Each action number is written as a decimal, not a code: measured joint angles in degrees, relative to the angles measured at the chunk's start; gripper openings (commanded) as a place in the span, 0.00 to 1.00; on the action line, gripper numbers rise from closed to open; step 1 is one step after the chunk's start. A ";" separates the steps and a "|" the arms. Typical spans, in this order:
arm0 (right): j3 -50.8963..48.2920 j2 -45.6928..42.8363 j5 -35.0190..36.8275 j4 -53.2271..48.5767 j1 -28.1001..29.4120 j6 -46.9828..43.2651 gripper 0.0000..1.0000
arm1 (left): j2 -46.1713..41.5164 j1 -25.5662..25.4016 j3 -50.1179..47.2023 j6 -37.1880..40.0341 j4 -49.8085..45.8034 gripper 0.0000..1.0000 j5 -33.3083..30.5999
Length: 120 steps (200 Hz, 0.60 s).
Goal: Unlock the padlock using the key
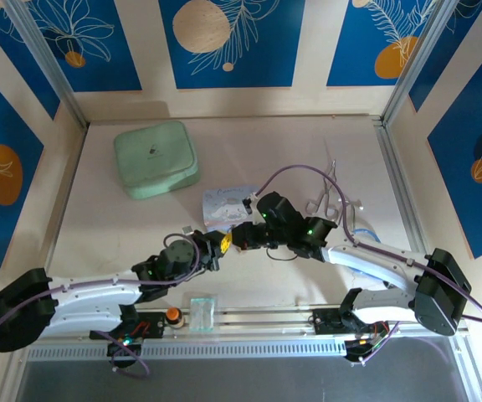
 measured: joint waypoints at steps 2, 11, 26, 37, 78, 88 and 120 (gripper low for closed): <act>0.00 0.00 0.00 -0.02 0.00 0.00 0.00 | -0.04 0.00 0.00 0.07 -0.13 0.00 0.02; 0.00 0.00 0.00 -0.04 0.00 0.00 0.00 | -0.31 0.00 -0.02 0.04 -0.26 0.01 0.02; 0.00 0.00 -0.02 0.13 0.00 0.00 0.00 | -0.87 0.00 -0.02 0.13 -0.83 0.00 0.00; 0.00 0.00 -0.02 0.17 0.00 0.02 0.00 | -1.46 -0.02 -0.02 0.46 -1.62 0.00 0.02; -2.19 -1.27 -2.67 3.98 -0.79 1.57 0.60 | -5.86 0.00 1.42 9.29 -8.35 0.00 -1.68; -4.98 -3.41 -4.28 7.13 -2.23 2.75 0.67 | -6.91 0.09 2.43 13.75 -10.36 0.00 -3.08; -11.69 -7.61 -9.57 19.32 -6.60 7.30 0.59 | -9.60 0.50 5.92 30.25 -11.85 0.00 -6.73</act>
